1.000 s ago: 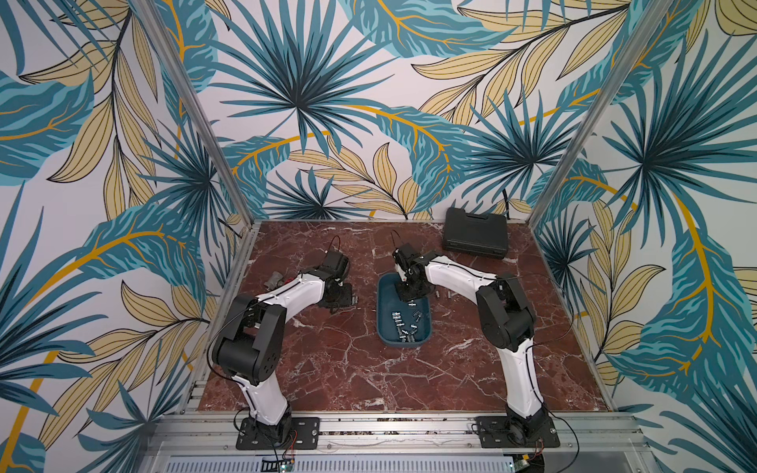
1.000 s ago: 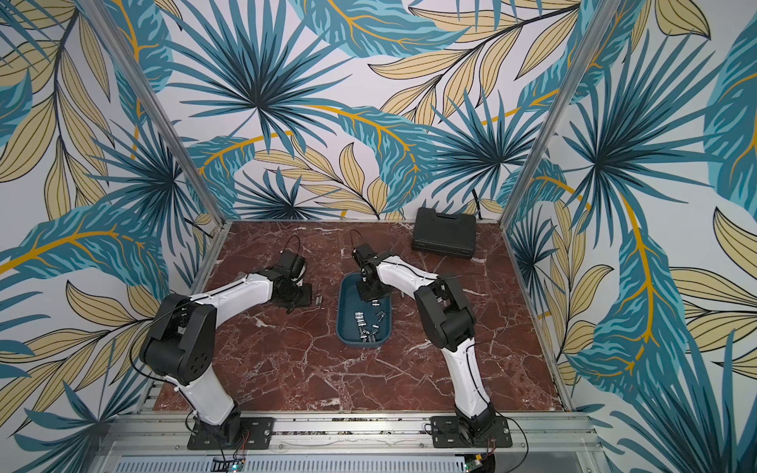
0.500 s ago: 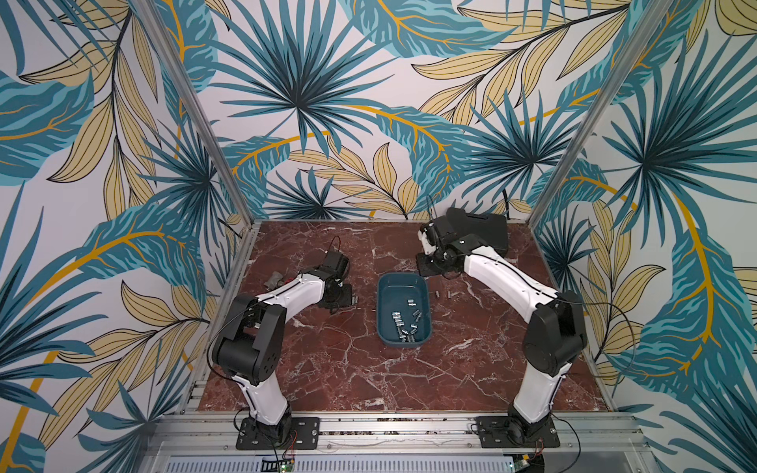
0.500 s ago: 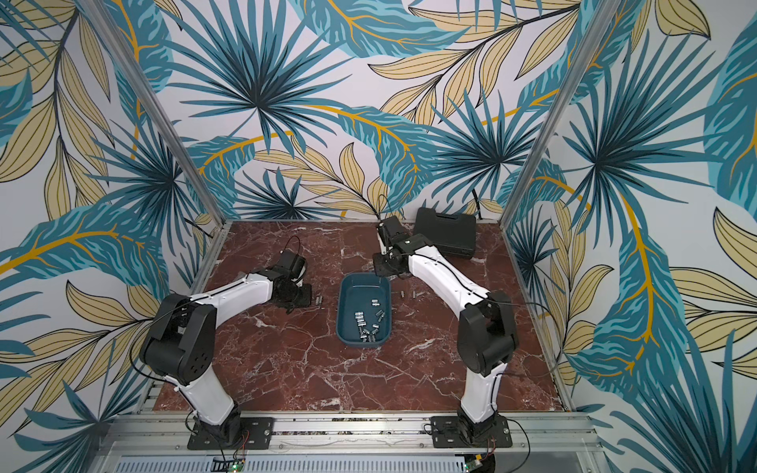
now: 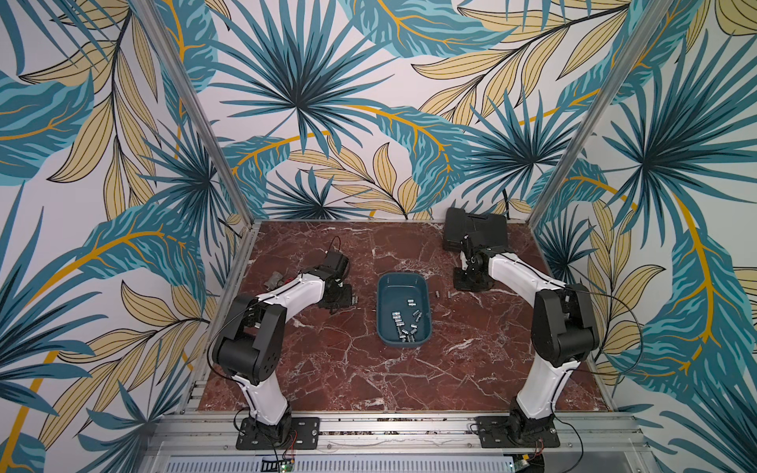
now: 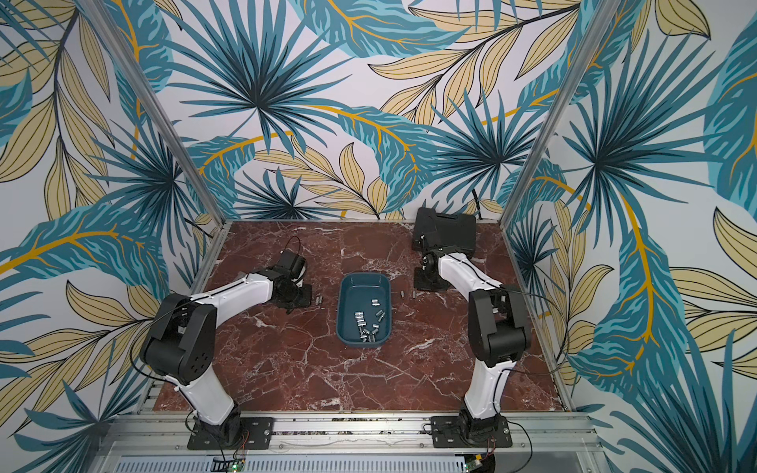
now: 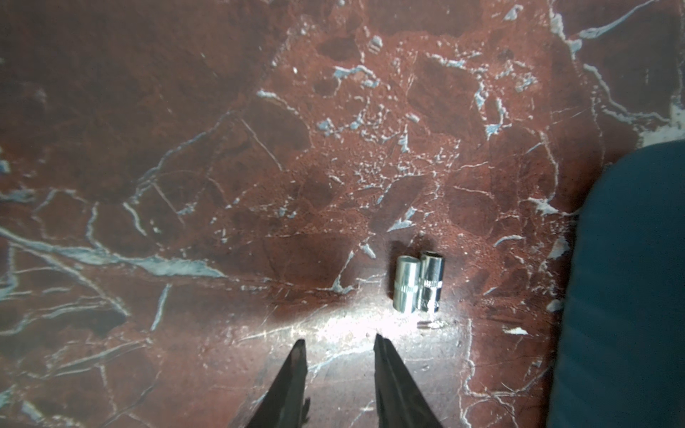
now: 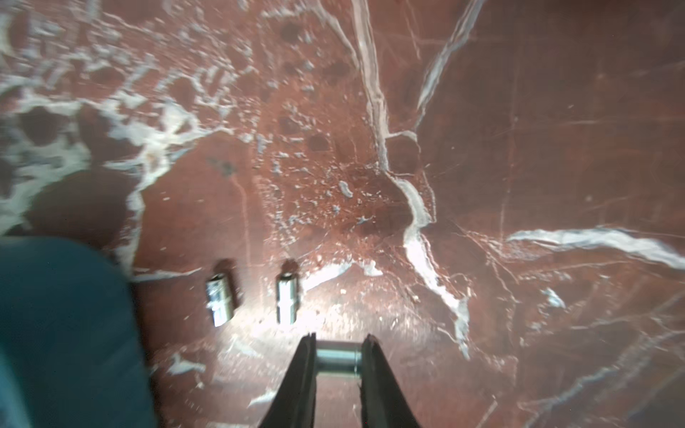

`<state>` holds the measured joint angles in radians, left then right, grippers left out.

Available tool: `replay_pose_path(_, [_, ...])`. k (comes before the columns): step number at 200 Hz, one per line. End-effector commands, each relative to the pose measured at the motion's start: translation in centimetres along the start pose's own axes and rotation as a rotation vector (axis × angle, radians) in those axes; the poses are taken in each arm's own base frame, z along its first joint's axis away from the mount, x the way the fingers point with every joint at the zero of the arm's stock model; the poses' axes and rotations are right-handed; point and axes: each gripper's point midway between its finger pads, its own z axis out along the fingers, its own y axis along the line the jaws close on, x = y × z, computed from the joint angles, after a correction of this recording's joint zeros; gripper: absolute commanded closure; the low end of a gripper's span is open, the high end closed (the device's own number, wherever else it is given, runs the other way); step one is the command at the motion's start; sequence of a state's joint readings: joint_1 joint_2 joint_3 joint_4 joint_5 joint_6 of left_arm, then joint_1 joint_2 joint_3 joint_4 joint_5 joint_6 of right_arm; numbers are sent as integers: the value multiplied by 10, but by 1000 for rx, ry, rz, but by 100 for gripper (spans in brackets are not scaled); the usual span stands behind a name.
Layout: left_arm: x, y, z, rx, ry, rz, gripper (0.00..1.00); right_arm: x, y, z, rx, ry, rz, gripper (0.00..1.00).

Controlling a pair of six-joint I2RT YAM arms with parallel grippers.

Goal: Take out the socket from the storage box
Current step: Place the socket head at the center of the board.

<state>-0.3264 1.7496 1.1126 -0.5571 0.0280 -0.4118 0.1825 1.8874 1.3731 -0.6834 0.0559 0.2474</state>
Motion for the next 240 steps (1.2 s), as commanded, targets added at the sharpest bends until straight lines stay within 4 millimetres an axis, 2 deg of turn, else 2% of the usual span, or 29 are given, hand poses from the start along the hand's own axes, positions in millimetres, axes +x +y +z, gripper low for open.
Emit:
replay_pose_path(1, [-7, -2, -2, 10, -8, 5, 66, 5, -1, 21, 5, 28, 25, 82])
replay_pose_path(63, [-5, -3, -1, 17, -3, 0, 66, 7, -3, 41, 8, 59, 35, 81])
replay_pose_path(127, [-3, -3, 1, 25, 0, -5, 66, 10, 2, 45, -10, 82, 43, 78])
replay_pose_path(178, [-1, -3, 3, 25, 11, -2, 66, 8, 2, 40, -14, 69, 44, 73])
replay_pose_path(240, [-7, -6, -3, 32, -3, 5, 66, 4, 4, 29, -28, 49, 45, 72])
